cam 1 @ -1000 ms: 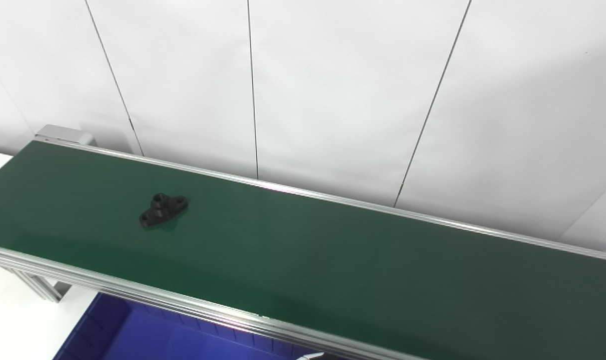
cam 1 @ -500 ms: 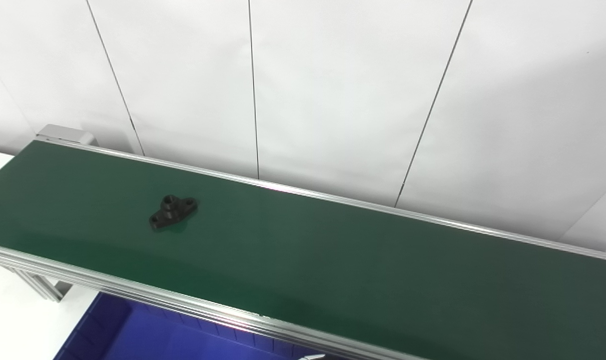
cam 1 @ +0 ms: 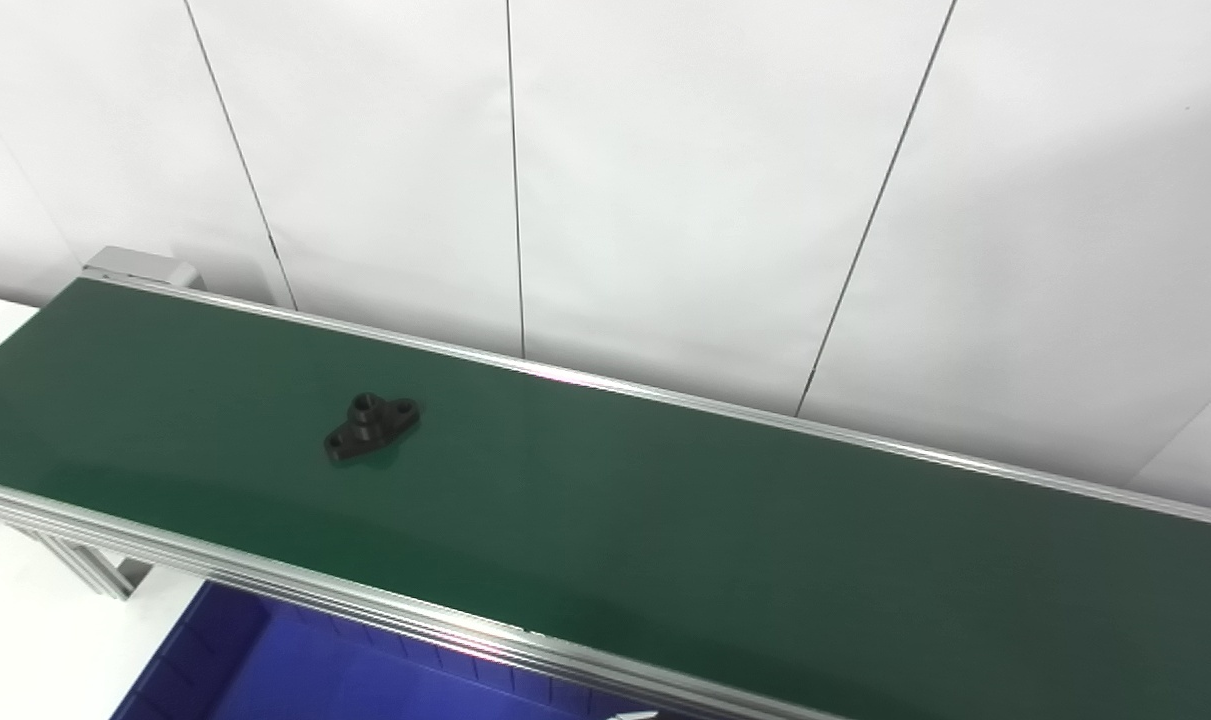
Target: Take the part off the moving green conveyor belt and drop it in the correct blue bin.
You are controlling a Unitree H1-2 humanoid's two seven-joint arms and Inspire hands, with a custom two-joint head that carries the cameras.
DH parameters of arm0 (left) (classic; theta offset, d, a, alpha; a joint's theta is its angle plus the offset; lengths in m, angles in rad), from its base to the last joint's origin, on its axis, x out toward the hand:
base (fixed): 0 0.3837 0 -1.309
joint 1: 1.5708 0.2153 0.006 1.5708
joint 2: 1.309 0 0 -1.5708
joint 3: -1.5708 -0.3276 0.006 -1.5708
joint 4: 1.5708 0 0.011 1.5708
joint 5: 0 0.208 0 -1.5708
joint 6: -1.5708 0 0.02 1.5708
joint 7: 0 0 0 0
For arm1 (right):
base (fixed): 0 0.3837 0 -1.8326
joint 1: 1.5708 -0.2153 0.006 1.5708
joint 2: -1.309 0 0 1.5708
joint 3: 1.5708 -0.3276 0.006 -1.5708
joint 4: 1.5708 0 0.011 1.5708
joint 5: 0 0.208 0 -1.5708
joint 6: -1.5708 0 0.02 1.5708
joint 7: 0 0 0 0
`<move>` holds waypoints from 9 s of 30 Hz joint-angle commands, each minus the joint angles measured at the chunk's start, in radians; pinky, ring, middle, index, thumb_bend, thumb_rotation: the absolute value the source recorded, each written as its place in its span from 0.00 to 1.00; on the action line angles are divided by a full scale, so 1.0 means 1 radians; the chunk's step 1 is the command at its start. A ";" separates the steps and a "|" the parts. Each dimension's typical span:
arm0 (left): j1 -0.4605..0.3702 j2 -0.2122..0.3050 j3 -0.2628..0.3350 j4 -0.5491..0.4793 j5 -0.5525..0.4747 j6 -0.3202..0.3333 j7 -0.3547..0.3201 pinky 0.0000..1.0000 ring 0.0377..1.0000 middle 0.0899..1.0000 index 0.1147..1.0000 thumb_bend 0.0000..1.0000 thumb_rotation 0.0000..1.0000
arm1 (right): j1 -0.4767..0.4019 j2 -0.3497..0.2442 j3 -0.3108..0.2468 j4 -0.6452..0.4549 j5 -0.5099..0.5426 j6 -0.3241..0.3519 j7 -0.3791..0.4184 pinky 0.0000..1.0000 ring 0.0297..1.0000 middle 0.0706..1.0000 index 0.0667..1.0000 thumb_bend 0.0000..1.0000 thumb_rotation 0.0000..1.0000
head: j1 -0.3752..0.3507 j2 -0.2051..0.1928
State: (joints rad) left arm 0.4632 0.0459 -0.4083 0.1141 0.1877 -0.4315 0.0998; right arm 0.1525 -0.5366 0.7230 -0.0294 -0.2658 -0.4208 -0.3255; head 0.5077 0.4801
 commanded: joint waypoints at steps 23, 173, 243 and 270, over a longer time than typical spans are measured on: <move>-0.042 -0.068 -0.019 0.011 0.034 -0.037 0.005 0.67 0.74 0.75 0.77 0.80 0.91 | -0.165 0.021 -0.044 -0.277 0.096 -0.049 -0.047 0.60 0.73 0.80 0.88 0.84 0.98 | -0.006 0.002; 0.026 -0.197 -0.105 -0.027 0.141 -0.027 0.054 0.70 0.77 0.77 0.78 0.80 0.93 | -1.112 0.631 0.197 1.240 -0.384 -0.049 -0.032 0.66 0.68 0.69 0.65 0.82 0.76 | 0.124 0.067; 0.073 -0.132 -0.082 -0.118 0.090 -0.028 0.008 0.72 0.77 0.75 0.80 0.79 0.89 | -0.815 0.373 -0.162 0.477 -0.212 0.053 0.399 0.31 0.37 0.44 0.50 0.51 0.00 | -0.114 0.138; 0.133 0.021 0.017 -0.364 -0.054 0.056 -0.109 0.89 0.85 0.82 0.90 0.74 0.98 | -0.230 0.217 -0.488 -0.396 -0.110 0.369 0.631 0.30 0.37 0.44 0.51 0.51 0.00 | -0.482 0.371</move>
State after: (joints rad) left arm 0.5845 0.0577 -0.3972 -0.2113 0.1501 -0.3799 0.0049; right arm -0.0792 -0.3185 0.2483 -0.3756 -0.3832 -0.0703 0.3089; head 0.0323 0.8420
